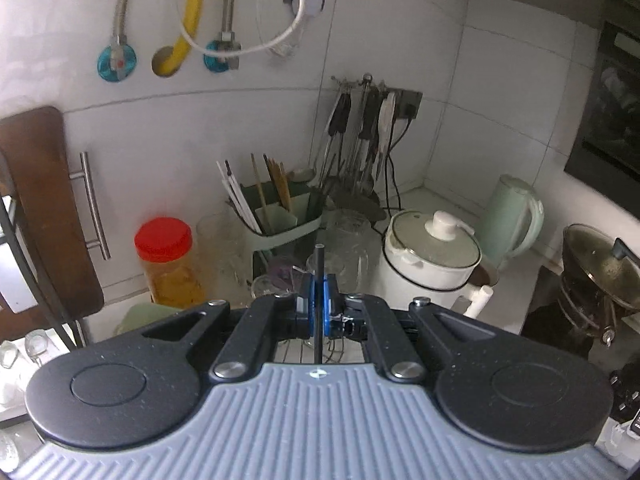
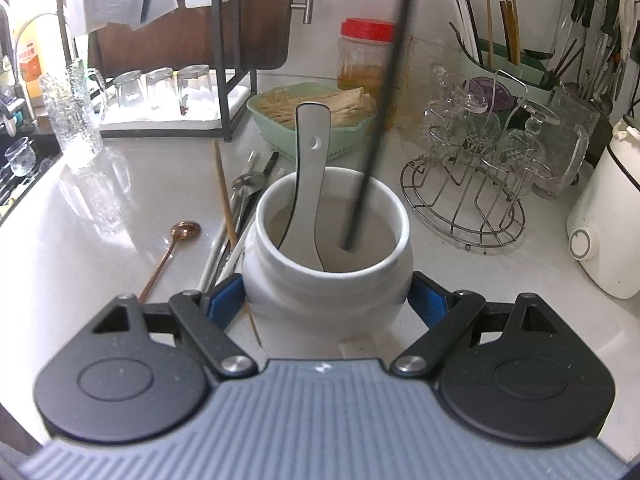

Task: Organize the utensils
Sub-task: 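Lift the black chopstick with the left gripper and lower it into the jar, then open the left gripper to release the chopstick in the jar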

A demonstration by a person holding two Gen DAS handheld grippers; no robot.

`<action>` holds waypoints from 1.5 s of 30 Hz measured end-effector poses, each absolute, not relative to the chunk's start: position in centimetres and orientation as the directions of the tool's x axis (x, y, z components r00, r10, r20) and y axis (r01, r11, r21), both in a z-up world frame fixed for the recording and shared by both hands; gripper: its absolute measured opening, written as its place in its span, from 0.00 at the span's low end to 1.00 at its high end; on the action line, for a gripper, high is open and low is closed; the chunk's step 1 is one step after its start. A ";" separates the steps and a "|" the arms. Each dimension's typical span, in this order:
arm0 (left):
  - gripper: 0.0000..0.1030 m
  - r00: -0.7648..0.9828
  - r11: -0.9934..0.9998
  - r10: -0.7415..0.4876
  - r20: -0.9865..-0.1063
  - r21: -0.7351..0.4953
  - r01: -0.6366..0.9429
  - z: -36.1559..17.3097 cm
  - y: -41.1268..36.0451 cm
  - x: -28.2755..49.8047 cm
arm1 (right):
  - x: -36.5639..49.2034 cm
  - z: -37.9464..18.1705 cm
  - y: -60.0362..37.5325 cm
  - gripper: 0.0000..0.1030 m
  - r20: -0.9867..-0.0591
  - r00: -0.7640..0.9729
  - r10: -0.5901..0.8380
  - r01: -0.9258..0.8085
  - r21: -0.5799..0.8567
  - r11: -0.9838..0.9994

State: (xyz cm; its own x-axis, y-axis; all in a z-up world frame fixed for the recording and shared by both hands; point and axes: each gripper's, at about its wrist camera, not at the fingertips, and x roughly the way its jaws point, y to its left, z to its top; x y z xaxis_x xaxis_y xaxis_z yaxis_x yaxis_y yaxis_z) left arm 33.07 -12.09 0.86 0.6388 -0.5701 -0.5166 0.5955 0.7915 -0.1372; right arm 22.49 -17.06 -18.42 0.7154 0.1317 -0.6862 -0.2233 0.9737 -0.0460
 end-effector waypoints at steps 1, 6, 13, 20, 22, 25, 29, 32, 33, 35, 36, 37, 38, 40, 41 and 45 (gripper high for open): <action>0.04 0.639 0.792 -0.566 -0.520 -0.128 0.597 0.4 -12.3 33.1 | 22.4 -18.4 -17.1 0.87 -0.685 0.716 0.133 -0.225 -0.047 0.973; 0.04 0.639 0.802 -0.540 -0.548 -0.103 0.589 -1.6 -12.1 33.1 | 22.8 -18.4 -17.2 0.87 -0.686 0.712 0.149 -0.243 -0.042 0.969; 0.04 0.550 0.804 -0.528 -0.647 -0.172 0.570 -3.4 -10.6 33.4 | 22.9 -18.3 -17.2 0.87 -0.689 0.709 0.147 -0.245 -0.045 0.968; 0.04 0.400 0.781 -0.511 -0.761 -0.217 0.586 -3.4 -9.5 33.9 | 23.0 -18.3 -17.1 0.87 -0.693 0.706 0.145 -0.245 -0.048 0.968; 0.05 0.360 0.772 -0.506 -0.784 -0.224 0.595 -3.1 -9.4 34.1 | 22.9 -18.3 -17.1 0.87 -0.692 0.707 0.145 -0.245 -0.048 0.968; 0.05 0.314 0.762 -0.494 -0.811 -0.229 0.606 -2.9 -9.7 34.2 | 22.9 -18.3 -17.1 0.87 -0.692 0.707 0.145 -0.245 -0.048 0.968; 0.05 0.274 0.751 -0.473 -0.837 -0.221 0.622 -3.1 -10.4 34.2 | 23.0 -18.3 -17.1 0.87 -0.693 0.707 0.145 -0.246 -0.049 0.968; 0.05 0.245 0.746 -0.465 -0.851 -0.228 0.625 -3.2 -10.8 34.5 | 23.0 -18.3 -17.1 0.87 -0.693 0.706 0.146 -0.250 -0.051 0.967; 0.05 0.238 0.744 -0.459 -0.856 -0.224 0.629 -3.3 -11.0 34.5 | 23.0 -18.3 -17.0 0.87 -0.693 0.706 0.146 -0.252 -0.053 0.966; 0.05 0.224 0.740 -0.449 -0.865 -0.219 0.636 -3.5 -11.4 34.6 | 23.0 -18.2 -17.0 0.87 -0.694 0.705 0.146 -0.255 -0.056 0.965; 0.05 0.221 0.737 -0.447 -0.867 -0.217 0.640 -3.6 -11.5 34.5 | 23.0 -18.2 -17.0 0.87 -0.694 0.705 0.147 -0.256 -0.056 0.965; 0.05 0.220 0.735 -0.446 -0.867 -0.215 0.643 -3.6 -11.6 34.5 | 23.0 -18.3 -16.9 0.87 -0.695 0.704 0.147 -0.257 -0.057 0.965; 0.05 0.219 0.734 -0.446 -0.868 -0.215 0.644 -3.7 -11.6 34.5 | 23.0 -18.2 -17.0 0.87 -0.695 0.704 0.147 -0.257 -0.057 0.965; 0.05 0.220 0.736 -0.447 -0.867 -0.217 0.641 -3.7 -11.6 34.6 | 23.0 -18.2 -16.9 0.87 -0.695 0.704 0.147 -0.257 -0.057 0.965; 0.05 0.222 0.738 -0.447 -0.867 -0.217 0.638 -3.8 -11.5 34.7 | 23.0 -18.2 -17.0 0.87 -0.694 0.705 0.146 -0.256 -0.057 0.965; 0.05 0.227 0.743 -0.450 -0.864 -0.221 0.632 -3.8 -11.3 34.8 | 23.1 -18.2 -17.0 0.87 -0.694 0.705 0.145 -0.252 -0.054 0.966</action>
